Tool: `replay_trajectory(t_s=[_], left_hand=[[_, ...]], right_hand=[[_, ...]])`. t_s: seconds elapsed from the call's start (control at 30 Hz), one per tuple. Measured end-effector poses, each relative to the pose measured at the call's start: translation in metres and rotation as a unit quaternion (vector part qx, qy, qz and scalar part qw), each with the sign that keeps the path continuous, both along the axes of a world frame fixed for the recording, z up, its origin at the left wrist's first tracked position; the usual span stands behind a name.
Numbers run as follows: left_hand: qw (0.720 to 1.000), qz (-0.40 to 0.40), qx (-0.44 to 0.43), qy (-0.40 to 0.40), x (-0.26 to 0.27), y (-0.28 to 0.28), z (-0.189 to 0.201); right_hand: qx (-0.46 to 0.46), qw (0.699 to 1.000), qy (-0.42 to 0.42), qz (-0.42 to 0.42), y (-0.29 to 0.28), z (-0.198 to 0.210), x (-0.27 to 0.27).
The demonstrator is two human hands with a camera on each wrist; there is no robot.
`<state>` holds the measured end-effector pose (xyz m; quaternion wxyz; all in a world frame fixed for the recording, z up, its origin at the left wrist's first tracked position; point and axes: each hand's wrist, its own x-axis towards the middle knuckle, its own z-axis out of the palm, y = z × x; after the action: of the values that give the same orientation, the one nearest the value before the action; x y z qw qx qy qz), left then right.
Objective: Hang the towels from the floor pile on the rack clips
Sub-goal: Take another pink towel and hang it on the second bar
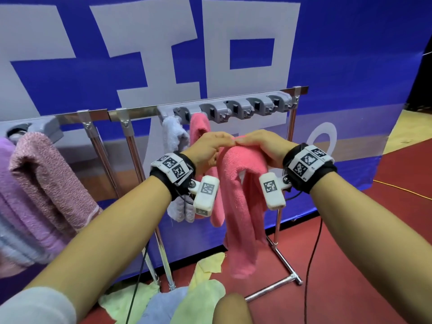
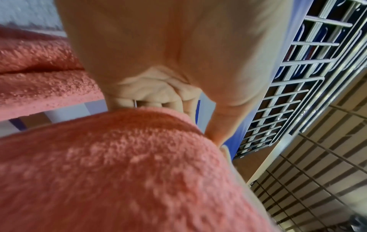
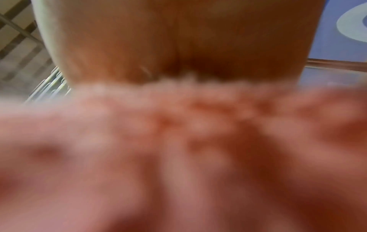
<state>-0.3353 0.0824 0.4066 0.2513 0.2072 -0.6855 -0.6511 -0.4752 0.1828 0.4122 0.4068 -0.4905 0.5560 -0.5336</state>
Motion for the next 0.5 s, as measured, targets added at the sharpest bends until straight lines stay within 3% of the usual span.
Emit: replay_trajectory(t_s=[0.13,0.2,0.37,0.5], left_hand=[[0.997,0.042,-0.060,0.009,-0.019,-0.004,-0.002],[0.987,0.081,-0.132,0.037,-0.025,-0.007,-0.002],[0.904,0.202,-0.360,0.111,-0.023,-0.012,0.009],[0.850,0.235,-0.462,0.094,-0.018,-0.016,0.025]], right_hand=[[0.011,0.998,-0.040,-0.040,-0.008,0.008,-0.018],[0.027,0.995,-0.071,-0.070,-0.010,0.013,-0.028],[0.023,0.991,-0.076,-0.105,-0.023,0.030,-0.044],[0.009,0.993,-0.051,-0.108,-0.042,0.044,-0.045]])
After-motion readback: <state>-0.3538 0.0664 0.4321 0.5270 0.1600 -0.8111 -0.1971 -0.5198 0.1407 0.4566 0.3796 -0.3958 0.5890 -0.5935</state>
